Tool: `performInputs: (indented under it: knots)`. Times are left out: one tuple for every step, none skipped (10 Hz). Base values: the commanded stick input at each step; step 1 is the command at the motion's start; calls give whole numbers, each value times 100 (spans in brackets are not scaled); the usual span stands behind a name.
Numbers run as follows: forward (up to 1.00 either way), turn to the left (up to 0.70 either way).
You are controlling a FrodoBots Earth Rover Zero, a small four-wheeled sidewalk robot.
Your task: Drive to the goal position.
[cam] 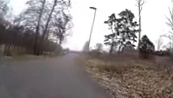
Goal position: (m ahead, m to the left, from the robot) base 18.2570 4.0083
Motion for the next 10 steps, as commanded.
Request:
performInputs:
  knots:
    - [70,0]
    - [70,0]
    - [70,0]
    - [70,0]
    - [70,0]
    - [70,0]
    - [70,0]
    - [70,0]
    - [70,0]
    - [70,0]
